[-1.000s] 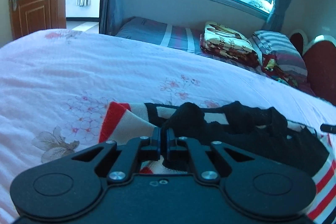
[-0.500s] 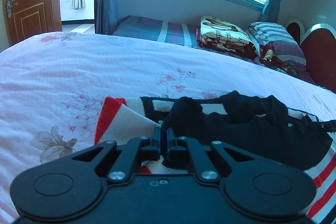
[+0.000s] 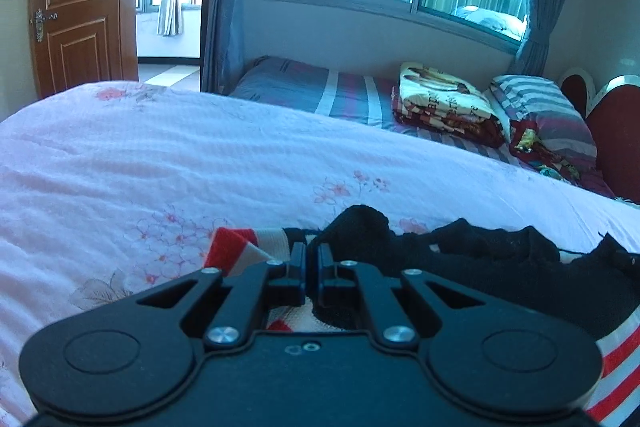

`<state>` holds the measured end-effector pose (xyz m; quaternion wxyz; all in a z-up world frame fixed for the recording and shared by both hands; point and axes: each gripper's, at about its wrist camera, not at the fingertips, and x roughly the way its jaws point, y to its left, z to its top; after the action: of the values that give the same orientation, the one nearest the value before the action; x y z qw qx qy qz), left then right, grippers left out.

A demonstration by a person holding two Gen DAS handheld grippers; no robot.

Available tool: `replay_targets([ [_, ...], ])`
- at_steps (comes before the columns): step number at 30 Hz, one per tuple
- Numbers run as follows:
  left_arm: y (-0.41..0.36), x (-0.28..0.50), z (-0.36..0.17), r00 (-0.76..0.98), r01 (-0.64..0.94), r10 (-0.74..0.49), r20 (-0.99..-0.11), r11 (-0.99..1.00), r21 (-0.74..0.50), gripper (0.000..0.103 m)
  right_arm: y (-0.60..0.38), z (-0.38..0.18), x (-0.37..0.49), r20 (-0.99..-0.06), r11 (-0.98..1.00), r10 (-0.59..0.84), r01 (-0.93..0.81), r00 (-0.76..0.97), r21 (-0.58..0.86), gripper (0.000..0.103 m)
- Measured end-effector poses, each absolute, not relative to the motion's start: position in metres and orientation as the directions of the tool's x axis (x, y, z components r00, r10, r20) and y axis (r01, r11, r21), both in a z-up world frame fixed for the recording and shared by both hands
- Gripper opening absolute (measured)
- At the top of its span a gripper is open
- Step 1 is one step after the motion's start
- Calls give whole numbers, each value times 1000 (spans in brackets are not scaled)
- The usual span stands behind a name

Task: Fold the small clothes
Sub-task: 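Carry the hem over the body toward the collar with both grippers, then release the hem onto the collar and open both grippers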

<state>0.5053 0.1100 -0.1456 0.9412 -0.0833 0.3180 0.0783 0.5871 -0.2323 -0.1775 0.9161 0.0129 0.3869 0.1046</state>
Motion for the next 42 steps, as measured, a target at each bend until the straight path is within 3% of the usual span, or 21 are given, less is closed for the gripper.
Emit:
replay_targets([
  [5,102,501,-157,751,-151,102,-652,988,-19,8,-232,-181,584,-727,976,192,-206,659,72,6],
  [6,103,501,-156,749,-142,99,-656,990,-12,10,-233,-180,583,-726,978,184,-195,662,69,6],
  [7,105,499,-153,746,-149,104,-658,989,-13,23,-236,-177,581,-722,981,176,-177,669,75,10],
  [8,108,497,-151,743,-163,110,-660,987,-18,32,-239,-173,577,-711,983,176,-160,681,90,16],
  [10,113,488,-143,752,-192,117,-649,980,-45,36,-242,-162,564,-679,984,180,-144,711,109,46],
  [11,114,482,-138,761,-191,111,-640,980,-57,36,-240,-157,558,-666,983,183,-154,723,104,49],
  [15,96,464,-123,791,-116,57,-610,991,-59,37,-217,-142,531,-642,968,235,-233,730,90,49],
  [19,57,455,-120,797,-2,-22,-604,999,-40,48,-183,-146,514,-657,947,296,-302,693,108,48],
  [25,25,459,-141,741,55,-71,-667,997,-44,49,-149,-160,499,-680,931,330,-346,654,119,48],
  [29,33,460,-160,709,26,-67,-702,997,-69,58,-151,-174,499,-707,950,263,-306,656,70,48],
  [42,62,434,-153,705,-23,-20,-709,998,-51,58,-226,-169,469,-713,993,106,-117,694,34,48],
])
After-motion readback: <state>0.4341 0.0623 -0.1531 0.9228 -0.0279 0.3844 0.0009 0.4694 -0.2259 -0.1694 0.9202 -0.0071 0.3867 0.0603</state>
